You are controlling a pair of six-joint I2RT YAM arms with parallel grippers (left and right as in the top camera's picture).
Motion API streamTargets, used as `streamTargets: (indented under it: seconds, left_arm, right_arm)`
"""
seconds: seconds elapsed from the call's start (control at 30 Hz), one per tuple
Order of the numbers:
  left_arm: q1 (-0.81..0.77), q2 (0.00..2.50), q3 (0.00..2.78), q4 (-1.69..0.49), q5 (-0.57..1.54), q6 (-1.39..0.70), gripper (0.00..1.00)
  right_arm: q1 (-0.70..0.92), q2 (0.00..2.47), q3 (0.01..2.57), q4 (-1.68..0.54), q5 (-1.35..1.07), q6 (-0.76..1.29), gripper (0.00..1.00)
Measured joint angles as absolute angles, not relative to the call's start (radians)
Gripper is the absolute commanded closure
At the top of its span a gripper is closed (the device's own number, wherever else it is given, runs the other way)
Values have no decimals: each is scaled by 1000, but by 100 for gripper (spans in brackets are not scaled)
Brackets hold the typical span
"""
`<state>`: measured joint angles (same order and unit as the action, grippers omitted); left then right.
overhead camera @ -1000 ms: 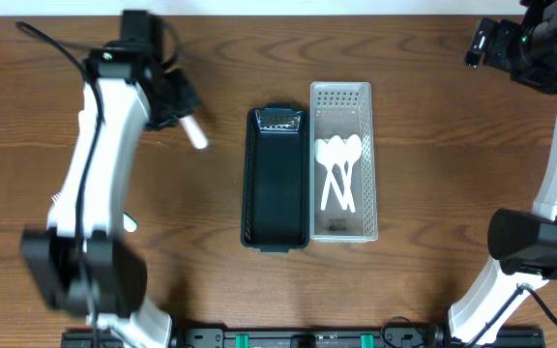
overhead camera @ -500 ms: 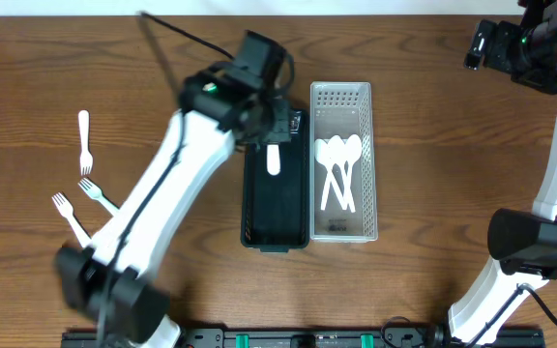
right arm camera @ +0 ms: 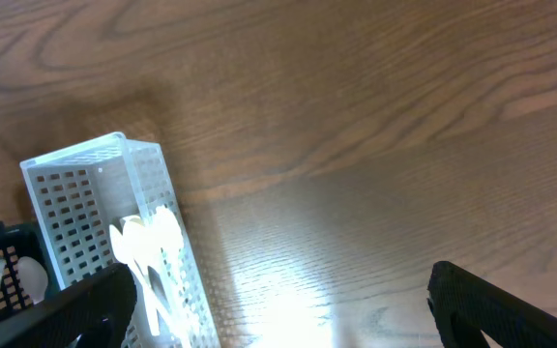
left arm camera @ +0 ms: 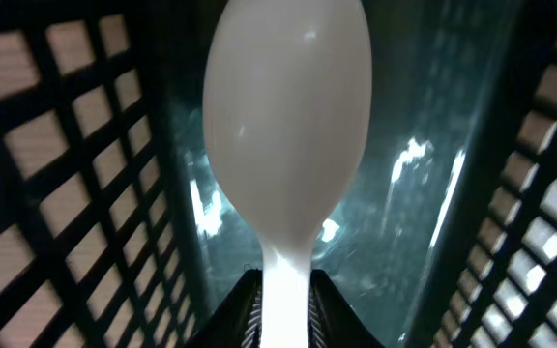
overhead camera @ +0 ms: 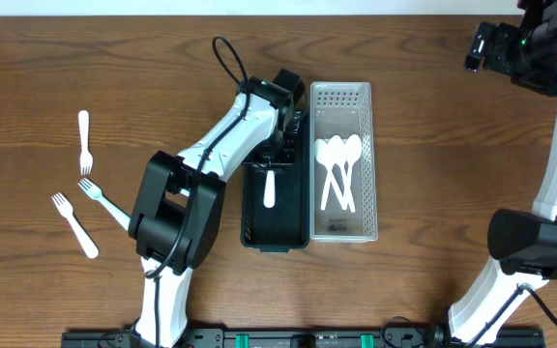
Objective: Pack container
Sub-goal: 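Lift the white spoon with the left gripper toward the black basket, then release the spoon into the black basket and withdraw the left gripper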
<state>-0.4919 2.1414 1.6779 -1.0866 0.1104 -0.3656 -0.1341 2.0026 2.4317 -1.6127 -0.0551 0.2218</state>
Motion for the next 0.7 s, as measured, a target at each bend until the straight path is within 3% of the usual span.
streamTargets:
  seconds: [0.1,0.33,0.53,0.7]
  left_arm:
    - [-492,2132,1683,-1113,70,-342,75]
    - [-492,2025,1739,-1185,-20,-222,46]
    - [-469,1774,1809,-1185,-123,-159,30]
    - [-262,1577,1830,-1186,-210,-142,11]
  right_arm:
    - [-134,2003,2432,-1613,-55,222,1]
    - [-134,2003,2432,-1613,-55,222,1]
    - [-134,2003,2432,-1614,-54,222,1]
    - [-134,2003,2432,-1619,-55,222,1]
